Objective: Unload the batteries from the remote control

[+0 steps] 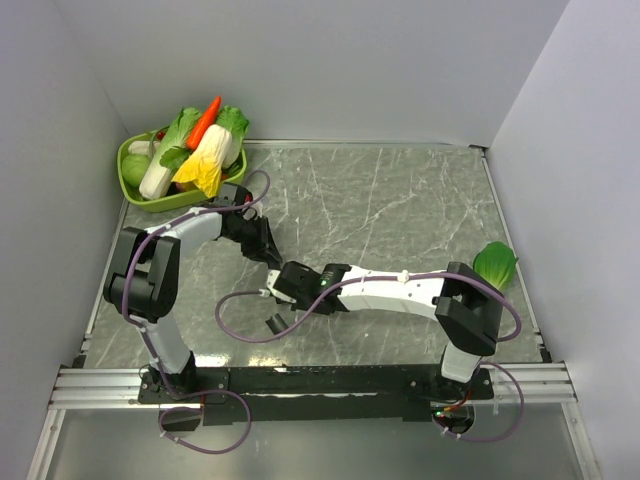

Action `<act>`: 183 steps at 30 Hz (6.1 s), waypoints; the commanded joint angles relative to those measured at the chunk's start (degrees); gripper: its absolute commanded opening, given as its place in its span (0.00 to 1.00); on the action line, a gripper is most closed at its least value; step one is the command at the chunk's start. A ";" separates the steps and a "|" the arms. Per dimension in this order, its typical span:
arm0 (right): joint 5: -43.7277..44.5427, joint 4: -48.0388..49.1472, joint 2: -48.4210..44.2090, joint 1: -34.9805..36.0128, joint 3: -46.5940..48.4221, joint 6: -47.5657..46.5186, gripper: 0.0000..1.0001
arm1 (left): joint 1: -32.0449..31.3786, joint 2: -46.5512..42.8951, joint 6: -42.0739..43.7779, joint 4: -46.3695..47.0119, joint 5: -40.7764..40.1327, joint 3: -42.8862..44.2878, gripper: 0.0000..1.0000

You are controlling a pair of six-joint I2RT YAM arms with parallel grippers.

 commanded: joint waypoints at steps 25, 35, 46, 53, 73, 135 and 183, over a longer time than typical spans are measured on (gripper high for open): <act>-1.01 -0.80 0.75 0.82 1.05 2.13 0.00 | -0.27 0.13 -1.61 0.72 1.31 -0.15 0.01; -0.58 -0.63 1.63 2.32 3.51 0.64 0.00 | -0.36 0.22 -1.87 1.95 3.49 -0.77 0.01; -6.54 10.80 2.16 -0.49 2.36 -5.24 0.00 | -0.71 2.51 0.68 0.90 5.18 -0.77 0.01; -8.05 12.64 4.00 -1.11 2.46 -4.46 0.00 | -0.80 2.68 -0.73 1.42 4.12 -1.03 0.01; -9.36 10.11 2.86 -1.03 6.04 1.96 0.00 | -0.98 2.07 -3.53 0.01 -3.44 0.20 0.01; -12.00 12.72 11.83 1.35 12.22 1.86 0.00 | -0.71 1.80 -3.63 4.24 3.32 -0.15 0.01; -17.63 34.62 4.53 -1.81 -12.22 7.23 0.13 | -3.96 2.68 0.94 -3.06 -8.19 4.68 0.01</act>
